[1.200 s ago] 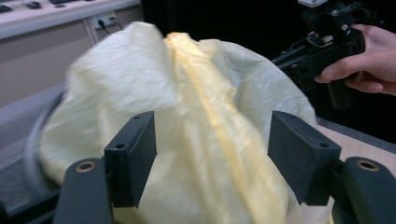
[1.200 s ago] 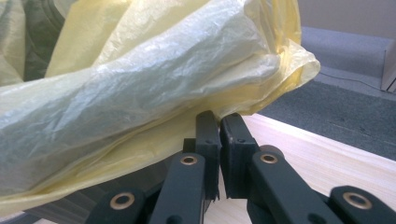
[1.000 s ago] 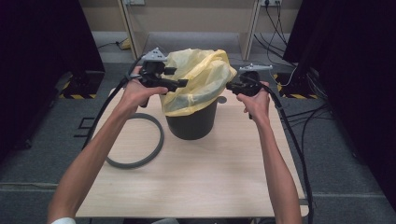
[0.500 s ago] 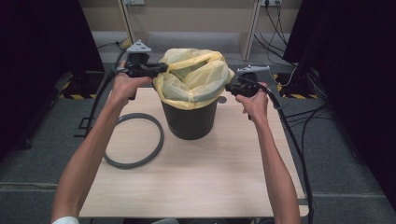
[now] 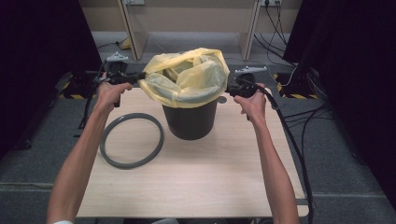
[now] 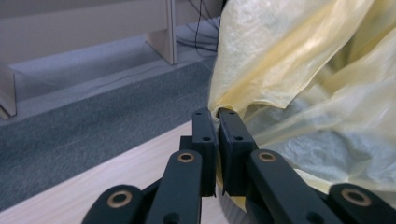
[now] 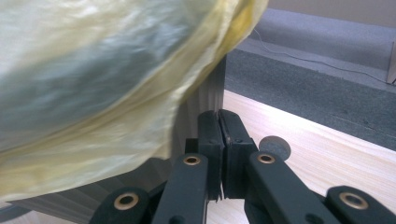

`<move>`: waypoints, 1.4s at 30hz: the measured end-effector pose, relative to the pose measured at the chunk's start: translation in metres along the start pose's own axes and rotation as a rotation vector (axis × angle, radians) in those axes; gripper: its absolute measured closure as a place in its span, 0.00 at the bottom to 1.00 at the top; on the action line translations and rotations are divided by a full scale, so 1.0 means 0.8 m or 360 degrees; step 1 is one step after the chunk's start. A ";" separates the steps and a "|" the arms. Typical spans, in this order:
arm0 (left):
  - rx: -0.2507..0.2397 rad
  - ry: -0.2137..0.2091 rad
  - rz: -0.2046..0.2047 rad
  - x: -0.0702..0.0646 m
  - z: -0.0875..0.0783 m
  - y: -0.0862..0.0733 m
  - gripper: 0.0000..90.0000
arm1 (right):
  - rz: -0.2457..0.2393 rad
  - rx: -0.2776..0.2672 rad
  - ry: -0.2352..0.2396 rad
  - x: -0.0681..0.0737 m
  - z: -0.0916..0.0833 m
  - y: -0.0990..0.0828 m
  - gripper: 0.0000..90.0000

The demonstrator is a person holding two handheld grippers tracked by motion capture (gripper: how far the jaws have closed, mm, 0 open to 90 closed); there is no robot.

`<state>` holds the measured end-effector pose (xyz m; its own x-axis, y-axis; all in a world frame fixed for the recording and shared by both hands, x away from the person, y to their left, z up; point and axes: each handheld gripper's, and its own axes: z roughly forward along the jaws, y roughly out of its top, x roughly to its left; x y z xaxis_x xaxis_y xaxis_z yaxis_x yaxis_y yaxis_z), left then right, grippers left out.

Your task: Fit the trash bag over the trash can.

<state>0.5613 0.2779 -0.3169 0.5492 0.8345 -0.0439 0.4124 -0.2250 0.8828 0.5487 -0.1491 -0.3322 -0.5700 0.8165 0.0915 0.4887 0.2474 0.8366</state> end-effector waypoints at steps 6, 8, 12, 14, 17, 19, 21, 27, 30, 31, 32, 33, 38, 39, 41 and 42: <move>0.0016 -0.0055 0.0006 -0.006 0.012 -0.024 0.96 | -0.0010 0.0029 -0.0003 0.003 0.006 -0.003 0.99; 0.0002 -0.0059 0.0032 -0.012 0.007 -0.026 0.96 | -0.0003 0.0033 -0.0010 0.003 0.005 -0.003 0.92; -0.0020 -0.0064 0.0085 -0.022 -0.009 -0.034 0.96 | 0.0002 0.0000 -0.0077 0.006 -0.013 -0.001 0.74; -0.0031 -0.0063 0.0091 -0.025 -0.014 -0.039 0.95 | -0.0001 -0.0009 -0.0114 0.007 -0.026 -0.002 0.71; -0.0065 -0.0069 0.0101 -0.034 -0.023 -0.044 0.95 | -0.0002 -0.0049 -0.0134 0.010 -0.047 -0.003 0.65; -0.0082 -0.0079 0.0116 -0.042 -0.028 -0.048 0.95 | -0.0010 -0.0079 -0.0105 0.016 -0.061 -0.004 0.61; -0.0095 -0.0086 0.0132 -0.051 -0.031 -0.052 0.95 | -0.0025 -0.0102 -0.0077 0.026 -0.071 -0.005 0.57; -0.0146 -0.0102 0.0193 -0.082 -0.039 -0.064 0.95 | -0.0135 -0.0106 0.0054 0.074 -0.088 -0.011 0.51; -0.0176 -0.0112 0.0219 -0.102 -0.042 -0.069 0.95 | -0.0135 -0.0107 0.0153 0.091 -0.085 -0.015 0.49; -0.0181 -0.0107 0.0237 -0.107 -0.043 -0.070 0.95 | -0.0140 -0.0113 0.0166 0.096 -0.084 -0.016 0.47; -0.0188 -0.0107 0.0248 -0.113 -0.044 -0.072 0.94 | -0.0145 -0.0112 0.0181 0.100 -0.084 -0.017 0.46; -0.0188 -0.0115 0.0256 -0.116 -0.044 -0.073 0.94 | -0.0151 -0.0109 0.0198 0.105 -0.083 -0.019 0.45; -0.0191 -0.0141 0.0263 -0.127 -0.044 -0.076 0.92 | -0.0199 -0.0077 0.0239 0.127 -0.073 -0.025 0.41; -0.0187 -0.0157 0.0262 -0.129 -0.045 -0.076 0.91 | -0.0215 -0.0073 0.0234 0.131 -0.069 -0.026 0.42; -0.0181 -0.0177 0.0270 -0.131 -0.048 -0.077 0.86 | -0.0242 -0.0084 0.0198 0.136 -0.065 -0.027 0.55; -0.0178 -0.0192 0.0271 -0.131 -0.051 -0.077 0.83 | -0.0262 -0.0085 0.0187 0.136 -0.063 -0.027 0.66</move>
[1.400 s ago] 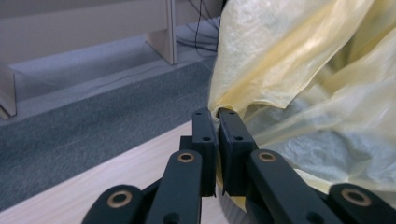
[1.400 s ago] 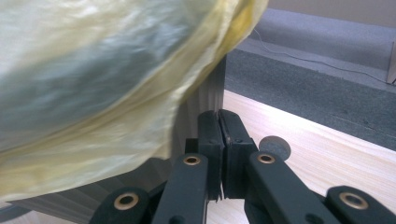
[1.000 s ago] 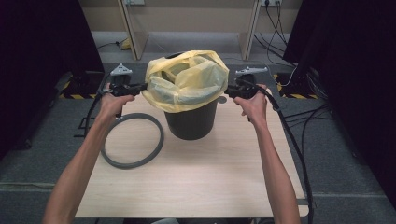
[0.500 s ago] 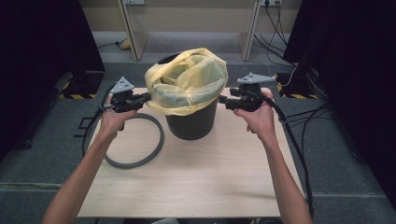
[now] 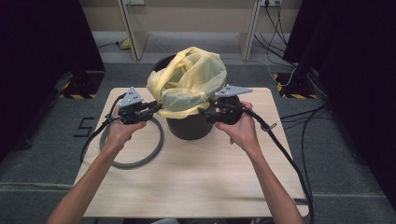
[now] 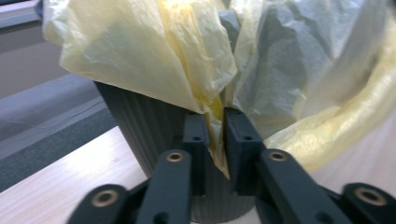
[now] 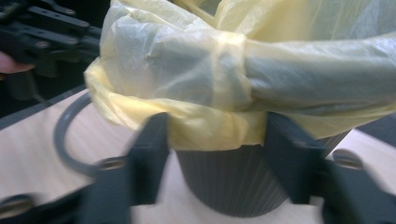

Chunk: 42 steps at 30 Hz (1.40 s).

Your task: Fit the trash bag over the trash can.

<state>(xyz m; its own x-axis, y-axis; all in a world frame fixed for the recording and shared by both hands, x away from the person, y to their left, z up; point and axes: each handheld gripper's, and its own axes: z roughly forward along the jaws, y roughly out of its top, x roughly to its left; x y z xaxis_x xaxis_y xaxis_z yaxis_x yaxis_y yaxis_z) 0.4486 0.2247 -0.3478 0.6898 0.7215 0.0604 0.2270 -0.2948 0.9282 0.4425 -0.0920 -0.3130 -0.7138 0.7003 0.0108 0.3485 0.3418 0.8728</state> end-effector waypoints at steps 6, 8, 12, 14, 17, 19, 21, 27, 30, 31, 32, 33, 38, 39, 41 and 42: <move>0.0011 -0.0133 -0.0050 0.003 -0.032 0.008 0.53 | -0.0080 0.0003 -0.0061 -0.012 0.000 -0.003 0.97; -0.0033 -0.0123 -0.0059 0.007 -0.047 0.018 0.47 | -0.0074 -0.0004 -0.0082 -0.019 -0.003 -0.004 1.00; -0.0095 -0.0087 -0.0092 0.019 -0.066 0.043 0.36 | -0.0052 -0.0014 -0.0123 -0.033 -0.007 -0.006 1.00; -0.0121 -0.0087 -0.0121 0.027 -0.067 0.058 0.35 | -0.0038 -0.0020 -0.0135 -0.039 -0.007 -0.006 1.00; -0.0124 -0.0039 -0.0138 0.037 -0.055 0.080 0.35 | -0.0035 -0.0016 -0.0159 -0.046 -0.007 -0.006 1.00; -0.0114 -0.0015 -0.0157 0.042 -0.042 0.093 0.35 | -0.0030 -0.0008 -0.0180 -0.052 -0.007 -0.007 1.00; -0.0103 -0.0059 -0.0207 0.045 -0.027 0.106 0.35 | -0.0023 0.0001 -0.0197 -0.059 -0.008 -0.008 1.00; 0.0013 -0.0071 -0.0213 0.050 0.019 0.141 0.35 | -0.0009 -0.0009 -0.0175 -0.066 -0.007 -0.006 1.00; 0.0090 -0.0099 -0.0266 0.058 0.045 0.152 0.35 | -0.0017 -0.0006 -0.0173 -0.064 -0.007 -0.007 1.00; 0.0112 -0.0075 -0.0276 0.060 0.053 0.154 0.35 | -0.0017 -0.0006 -0.0171 -0.064 -0.007 -0.007 1.00; 0.0123 -0.0064 -0.0276 0.062 0.060 0.155 0.35 | -0.0018 -0.0006 -0.0168 -0.064 -0.007 -0.007 1.00; 0.0138 -0.0068 -0.0284 0.063 0.066 0.156 0.35 | -0.0018 -0.0006 -0.0164 -0.064 -0.007 -0.007 1.00; 0.0129 -0.0144 -0.0216 0.071 0.082 0.152 0.64 | -0.0016 0.0001 -0.0157 -0.065 -0.005 -0.007 1.00; 0.0109 -0.0155 -0.0206 0.072 0.080 0.151 0.74 | -0.0016 -0.0001 -0.0153 -0.065 -0.005 -0.008 1.00; 0.0064 -0.0152 -0.0207 0.076 0.073 0.148 0.91 | -0.0019 -0.0002 -0.0149 -0.066 -0.004 -0.008 1.00; 0.0048 -0.0135 -0.0205 0.080 0.068 0.145 0.94 | -0.0020 -0.0001 -0.0149 -0.066 -0.004 -0.008 1.00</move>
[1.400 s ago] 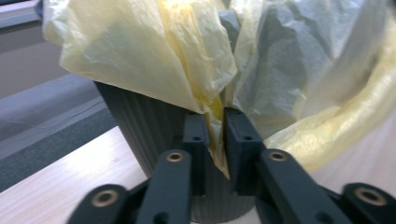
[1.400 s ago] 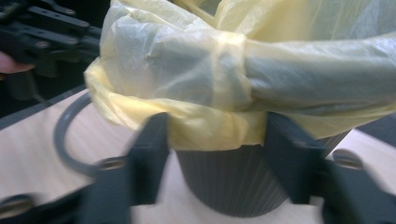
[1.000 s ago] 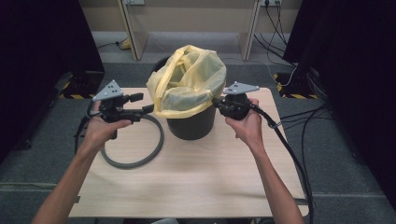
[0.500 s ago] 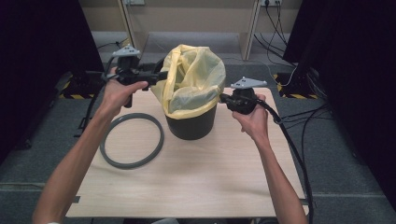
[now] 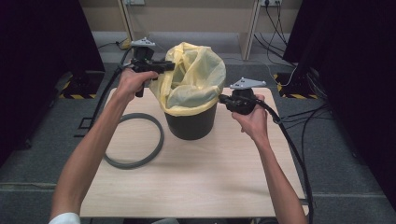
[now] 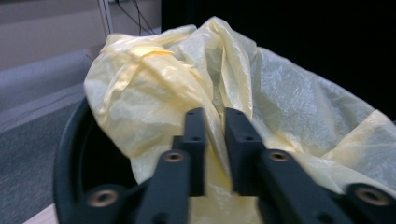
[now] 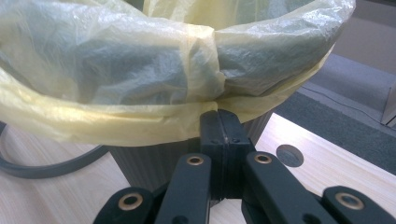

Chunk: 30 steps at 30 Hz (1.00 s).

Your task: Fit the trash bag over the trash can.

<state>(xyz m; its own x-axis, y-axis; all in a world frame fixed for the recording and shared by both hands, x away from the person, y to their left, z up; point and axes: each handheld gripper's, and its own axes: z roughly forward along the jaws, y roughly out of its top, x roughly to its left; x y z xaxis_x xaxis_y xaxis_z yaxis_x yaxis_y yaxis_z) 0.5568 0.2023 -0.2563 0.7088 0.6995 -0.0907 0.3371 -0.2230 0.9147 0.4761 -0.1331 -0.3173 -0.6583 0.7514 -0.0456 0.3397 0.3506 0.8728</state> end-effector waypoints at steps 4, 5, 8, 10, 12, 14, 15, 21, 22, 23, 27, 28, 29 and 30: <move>-0.0053 0.0055 -0.0058 0.025 -0.019 -0.010 0.96 | -0.0006 0.0008 -0.0005 -0.002 0.001 -0.001 1.00; -0.0062 0.0085 -0.0078 0.035 -0.026 -0.015 0.96 | -0.0007 0.0007 -0.0005 -0.002 0.001 -0.001 1.00; -0.0061 0.0159 -0.0101 0.059 -0.040 -0.030 0.97 | -0.0005 0.0010 -0.0009 -0.003 0.001 -0.001 1.00; -0.0056 0.0172 -0.0135 0.073 -0.046 -0.045 0.97 | -0.0004 0.0014 -0.0012 -0.004 0.002 -0.001 1.00; -0.0044 0.0179 -0.0162 0.083 -0.049 -0.062 0.98 | -0.0009 0.0023 -0.0015 -0.004 0.002 -0.001 1.00; -0.0029 0.0180 -0.0181 0.090 -0.050 -0.078 0.98 | -0.0004 0.0030 -0.0015 -0.004 0.003 -0.001 1.00; -0.0026 0.0175 -0.0194 0.095 -0.048 -0.090 0.98 | -0.0002 0.0031 -0.0014 -0.004 0.003 -0.002 1.00; 0.0005 0.0101 -0.0175 0.090 -0.027 -0.126 0.98 | -0.0021 0.0068 -0.0010 -0.002 0.008 -0.004 1.00; 0.0028 0.0091 -0.0150 0.085 -0.023 -0.131 0.98 | -0.0024 0.0070 -0.0011 -0.002 0.008 -0.005 1.00; 0.0037 0.0083 -0.0126 0.081 -0.020 -0.135 0.98 | -0.0021 0.0071 -0.0011 -0.002 0.008 -0.005 1.00; 0.0023 0.0089 -0.0117 0.076 -0.020 -0.138 0.98 | 0.0024 0.0012 -0.0015 -0.002 -0.005 -0.005 0.97; 0.0024 0.0094 -0.0115 0.075 -0.022 -0.137 0.98 | 0.0033 -0.0012 -0.0017 -0.001 -0.010 -0.003 0.94; 0.0023 0.0103 -0.0106 0.074 -0.024 -0.137 0.98 | 0.0038 -0.0045 -0.0027 0.001 -0.017 -0.001 0.90; 0.0020 0.0106 -0.0100 0.073 -0.026 -0.136 0.98 | 0.0056 -0.0079 -0.0026 0.004 -0.025 0.002 0.86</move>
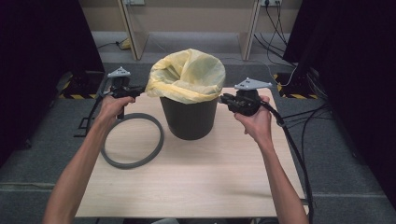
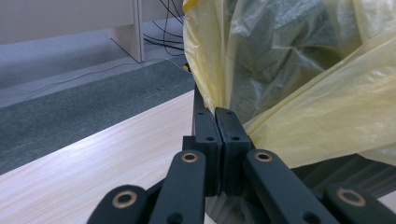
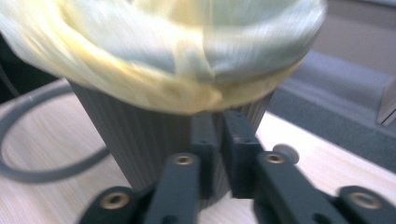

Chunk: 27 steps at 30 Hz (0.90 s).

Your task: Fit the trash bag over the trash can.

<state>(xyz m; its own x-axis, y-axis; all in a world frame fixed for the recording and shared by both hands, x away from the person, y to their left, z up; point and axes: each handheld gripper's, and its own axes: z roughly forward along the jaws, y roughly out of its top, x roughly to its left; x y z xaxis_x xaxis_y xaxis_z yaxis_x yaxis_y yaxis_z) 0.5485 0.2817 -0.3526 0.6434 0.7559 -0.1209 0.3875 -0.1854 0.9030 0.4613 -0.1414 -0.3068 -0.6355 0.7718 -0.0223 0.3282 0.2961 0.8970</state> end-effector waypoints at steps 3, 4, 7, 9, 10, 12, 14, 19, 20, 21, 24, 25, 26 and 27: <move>0.0000 0.0008 0.0048 -0.010 -0.008 -0.002 0.98 | -0.0021 -0.0085 0.0059 0.011 -0.018 0.013 0.75; 0.0001 0.0009 0.0057 -0.013 -0.009 -0.003 0.98 | -0.0017 -0.0109 0.0091 0.018 -0.022 0.020 0.68; 0.0004 0.0021 0.0084 -0.028 -0.015 -0.008 0.98 | -0.0051 -0.0118 0.0151 0.033 -0.022 0.035 0.57; -0.0002 0.0015 0.0097 -0.034 -0.018 -0.011 0.97 | -0.0098 -0.0113 0.0148 0.045 -0.015 0.047 0.50; -0.0001 0.0011 0.0109 -0.037 -0.020 -0.012 0.97 | -0.0112 -0.0110 0.0157 0.049 -0.011 0.050 0.49; 0.0003 0.0000 0.0127 -0.042 -0.021 -0.012 0.97 | -0.0145 -0.0104 0.0185 0.058 -0.002 0.059 0.46; -0.0001 -0.0008 0.0140 -0.047 -0.023 -0.012 0.97 | -0.0180 -0.0080 0.0203 0.067 0.012 0.069 0.46; -0.0012 -0.0034 0.0169 -0.057 -0.029 -0.015 0.96 | -0.0231 0.0021 0.0286 0.078 0.041 0.079 0.56; -0.0016 -0.0032 0.0171 -0.058 -0.030 -0.016 0.95 | -0.0238 0.0031 0.0288 0.078 0.044 0.078 0.63; -0.0022 -0.0031 0.0165 -0.057 -0.031 -0.016 0.95 | -0.0261 0.0038 0.0299 0.078 0.045 0.077 0.69; -0.0037 -0.0040 0.0145 -0.055 -0.032 -0.017 0.95 | -0.0319 0.0001 0.0312 0.077 0.040 0.073 0.88; -0.0043 -0.0045 0.0139 -0.055 -0.033 -0.017 0.95 | -0.0317 0.0002 0.0330 0.077 0.036 0.071 0.92; -0.0053 -0.0049 0.0130 -0.056 -0.033 -0.017 0.95 | -0.0316 0.0001 0.0350 0.077 0.032 0.069 0.95; -0.0067 -0.0052 0.0124 -0.056 -0.034 -0.016 0.95 | -0.0319 0.0002 0.0362 0.077 0.028 0.067 0.96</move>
<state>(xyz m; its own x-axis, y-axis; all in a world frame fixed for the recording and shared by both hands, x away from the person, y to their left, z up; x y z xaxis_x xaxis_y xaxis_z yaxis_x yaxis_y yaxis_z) 0.4964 0.2673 -0.3478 0.6921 0.7191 -0.0621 0.3074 -0.2158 0.9268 0.4557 -0.0654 -0.2700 -0.8278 0.5522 -0.0990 0.1812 0.4303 0.8843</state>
